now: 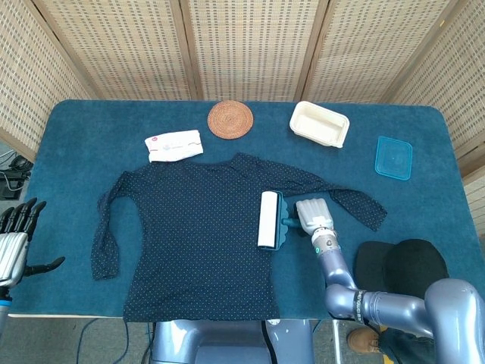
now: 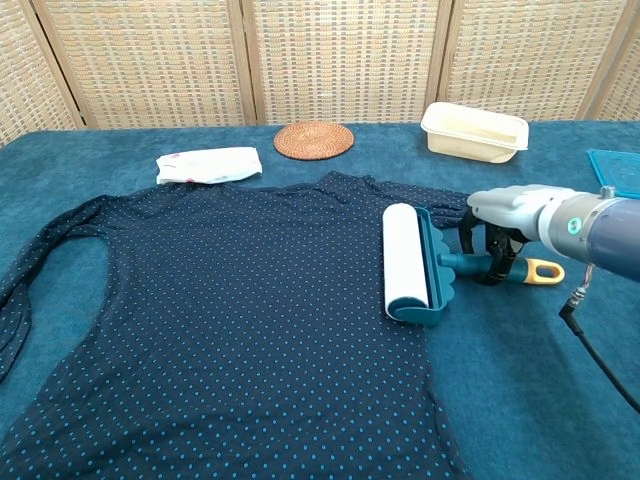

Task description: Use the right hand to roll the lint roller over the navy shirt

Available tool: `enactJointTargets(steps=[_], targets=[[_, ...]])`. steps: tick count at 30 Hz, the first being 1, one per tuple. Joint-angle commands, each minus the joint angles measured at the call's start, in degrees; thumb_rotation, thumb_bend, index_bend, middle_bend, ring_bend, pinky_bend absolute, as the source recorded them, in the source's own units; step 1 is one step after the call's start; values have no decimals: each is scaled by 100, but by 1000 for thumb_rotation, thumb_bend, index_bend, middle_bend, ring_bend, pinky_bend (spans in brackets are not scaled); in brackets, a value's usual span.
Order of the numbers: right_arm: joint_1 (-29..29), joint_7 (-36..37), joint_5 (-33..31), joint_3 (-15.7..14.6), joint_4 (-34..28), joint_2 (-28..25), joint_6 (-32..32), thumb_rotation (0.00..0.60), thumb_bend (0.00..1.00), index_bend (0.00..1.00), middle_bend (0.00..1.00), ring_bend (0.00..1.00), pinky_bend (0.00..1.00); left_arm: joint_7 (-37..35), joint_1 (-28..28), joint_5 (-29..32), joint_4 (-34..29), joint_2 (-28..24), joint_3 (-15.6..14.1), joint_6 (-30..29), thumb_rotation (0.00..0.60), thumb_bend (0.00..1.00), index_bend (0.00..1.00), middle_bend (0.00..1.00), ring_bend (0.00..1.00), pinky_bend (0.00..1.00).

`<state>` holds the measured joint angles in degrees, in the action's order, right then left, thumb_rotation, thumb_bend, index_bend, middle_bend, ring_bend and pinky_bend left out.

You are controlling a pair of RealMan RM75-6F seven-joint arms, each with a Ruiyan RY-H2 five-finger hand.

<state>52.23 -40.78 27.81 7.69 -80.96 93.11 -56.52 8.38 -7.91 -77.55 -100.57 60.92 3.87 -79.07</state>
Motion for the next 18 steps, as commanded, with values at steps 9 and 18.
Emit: enactJointTargets(steps=[9,18], targets=[[310,-561,305,338,-1323,-938,-390,600,873,729,1000,1000,1000,-104,-13,-8,-20,-45,-4,25,600,0,0,0,0,0],[1596,-2601,-1050,605,-1776,-1115,-764,600,860,729,1000,1000,1000,-233,-39,31,17,-78,4,97,600,0,0,0,0,0]])
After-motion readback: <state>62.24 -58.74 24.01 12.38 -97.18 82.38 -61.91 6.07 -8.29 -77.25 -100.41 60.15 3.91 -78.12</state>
